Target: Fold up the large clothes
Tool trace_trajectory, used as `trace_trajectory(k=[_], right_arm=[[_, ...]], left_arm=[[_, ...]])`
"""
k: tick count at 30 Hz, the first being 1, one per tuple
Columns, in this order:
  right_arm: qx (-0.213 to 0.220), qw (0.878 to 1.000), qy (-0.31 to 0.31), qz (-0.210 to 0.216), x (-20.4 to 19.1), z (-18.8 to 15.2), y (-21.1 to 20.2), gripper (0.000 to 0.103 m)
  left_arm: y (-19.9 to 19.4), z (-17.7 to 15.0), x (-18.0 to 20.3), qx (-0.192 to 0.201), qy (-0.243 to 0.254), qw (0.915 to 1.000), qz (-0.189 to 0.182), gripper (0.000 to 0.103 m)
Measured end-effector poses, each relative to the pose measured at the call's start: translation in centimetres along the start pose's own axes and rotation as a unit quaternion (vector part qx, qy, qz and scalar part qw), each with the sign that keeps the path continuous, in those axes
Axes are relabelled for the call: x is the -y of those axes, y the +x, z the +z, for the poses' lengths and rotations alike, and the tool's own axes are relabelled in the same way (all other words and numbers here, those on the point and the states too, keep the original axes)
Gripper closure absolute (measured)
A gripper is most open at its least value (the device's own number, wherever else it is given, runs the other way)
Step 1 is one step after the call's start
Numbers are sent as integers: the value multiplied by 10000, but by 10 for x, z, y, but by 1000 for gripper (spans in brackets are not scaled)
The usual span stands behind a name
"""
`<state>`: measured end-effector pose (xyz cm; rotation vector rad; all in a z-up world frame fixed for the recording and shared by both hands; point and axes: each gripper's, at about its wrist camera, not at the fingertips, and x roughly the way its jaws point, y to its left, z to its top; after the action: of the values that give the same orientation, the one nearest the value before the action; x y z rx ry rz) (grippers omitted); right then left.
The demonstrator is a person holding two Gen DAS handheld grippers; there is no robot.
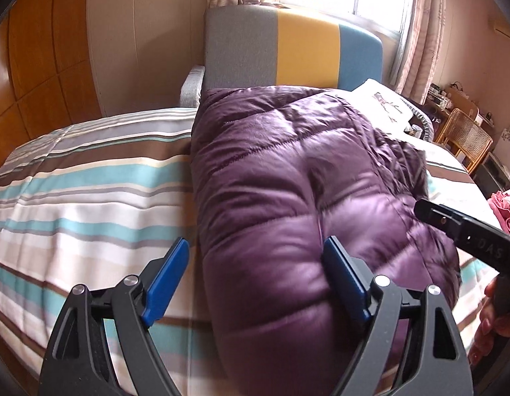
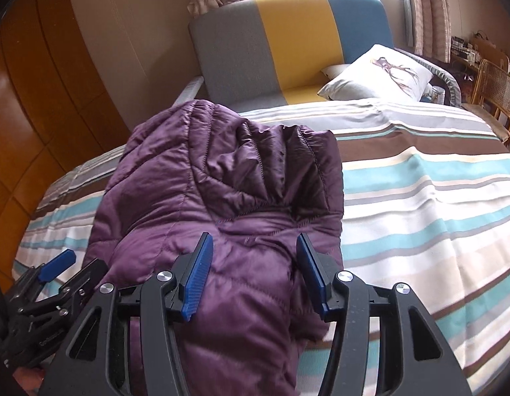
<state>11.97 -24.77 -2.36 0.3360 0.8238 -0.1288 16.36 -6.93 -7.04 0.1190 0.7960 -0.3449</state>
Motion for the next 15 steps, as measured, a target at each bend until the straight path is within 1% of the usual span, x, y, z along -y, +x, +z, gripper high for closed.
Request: trace_trajectory(k=[5, 7, 11, 15], right_arm=[[-111, 9997, -214, 32, -7, -15, -17, 51], [-217, 9992, -329, -66, -11, -24, -17, 51], [-456, 9982, -346, -177, -4, -38, 3, 51], [-423, 9982, -374, -218, 0, -50, 18, 50]], left_arm=[[-13, -16, -3, -36, 101, 9999, -46, 17], [-10, -21, -5, -82, 144, 9998, -51, 16], [7, -24, -7, -354, 94, 9991, -203, 16], [27, -27, -8, -573, 215, 9976, -313, 16]])
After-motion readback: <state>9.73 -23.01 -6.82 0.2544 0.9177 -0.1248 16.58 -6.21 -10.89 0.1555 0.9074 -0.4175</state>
